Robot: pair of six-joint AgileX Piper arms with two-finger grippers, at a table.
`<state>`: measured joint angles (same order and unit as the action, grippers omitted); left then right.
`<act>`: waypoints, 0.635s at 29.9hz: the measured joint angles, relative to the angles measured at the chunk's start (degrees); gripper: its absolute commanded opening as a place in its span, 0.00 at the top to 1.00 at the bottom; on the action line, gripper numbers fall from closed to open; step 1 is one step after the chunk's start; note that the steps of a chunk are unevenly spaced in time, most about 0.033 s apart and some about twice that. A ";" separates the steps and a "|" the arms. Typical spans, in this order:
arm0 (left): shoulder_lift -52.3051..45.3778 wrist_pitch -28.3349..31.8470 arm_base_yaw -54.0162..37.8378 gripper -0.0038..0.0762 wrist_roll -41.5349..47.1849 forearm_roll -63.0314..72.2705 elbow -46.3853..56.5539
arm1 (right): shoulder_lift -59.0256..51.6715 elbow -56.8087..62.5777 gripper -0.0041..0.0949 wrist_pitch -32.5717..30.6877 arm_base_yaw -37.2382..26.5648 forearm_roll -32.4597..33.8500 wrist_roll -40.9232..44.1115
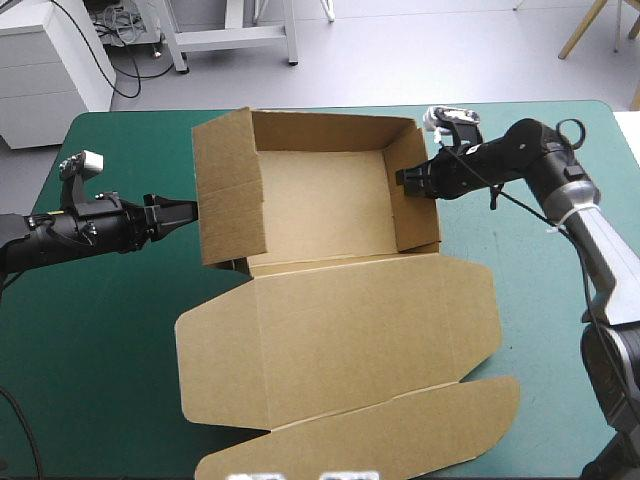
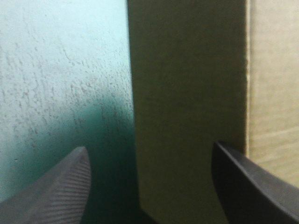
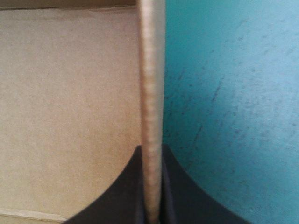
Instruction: Fold the box
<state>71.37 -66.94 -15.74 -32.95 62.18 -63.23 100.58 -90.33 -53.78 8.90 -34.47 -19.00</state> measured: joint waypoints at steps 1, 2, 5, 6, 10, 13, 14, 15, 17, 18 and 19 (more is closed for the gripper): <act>0.00 -0.35 0.00 0.31 0.00 0.00 0.00 | 0.74 0.00 0.98 0.72 1.03 0.00 0.14; 0.00 -0.65 0.00 0.31 0.00 0.00 0.00 | 1.24 0.00 0.98 1.21 2.05 0.00 0.32; 0.00 -1.80 0.00 0.31 0.00 0.00 0.00 | 2.98 0.00 0.98 2.80 4.54 -0.05 1.15; 0.00 -2.19 0.00 0.31 0.00 0.00 0.00 | 3.44 0.00 0.98 3.18 5.18 -0.10 1.32; 0.00 -2.69 0.00 0.31 -0.06 -0.24 0.00 | 5.17 0.07 0.98 5.00 7.95 -1.43 1.74; 0.00 -2.85 0.00 0.31 -0.11 -1.27 0.00 | 5.71 0.07 0.98 6.00 9.82 -2.98 1.74; 0.00 -2.85 0.00 0.31 -0.11 -1.97 0.00 | 5.84 0.07 0.98 6.39 10.29 -3.21 1.74; 0.00 -2.85 0.00 0.31 -0.04 -3.09 0.00 | 5.91 0.07 0.98 6.93 10.86 -3.27 1.74; 0.00 -3.01 0.00 0.31 0.17 -5.86 0.00 | 5.95 0.07 0.98 7.81 11.82 -3.21 1.74; 0.00 -3.05 0.00 0.31 0.77 -7.26 0.00 | 5.95 0.07 0.98 8.36 12.37 -3.01 1.74; 0.00 -3.08 0.00 0.32 1.87 -8.62 0.00 | 5.95 0.07 0.98 9.00 12.95 -2.78 1.74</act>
<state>71.37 -70.02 -15.74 -31.08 53.56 -63.23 106.53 -90.27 -44.79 21.85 -37.25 -17.26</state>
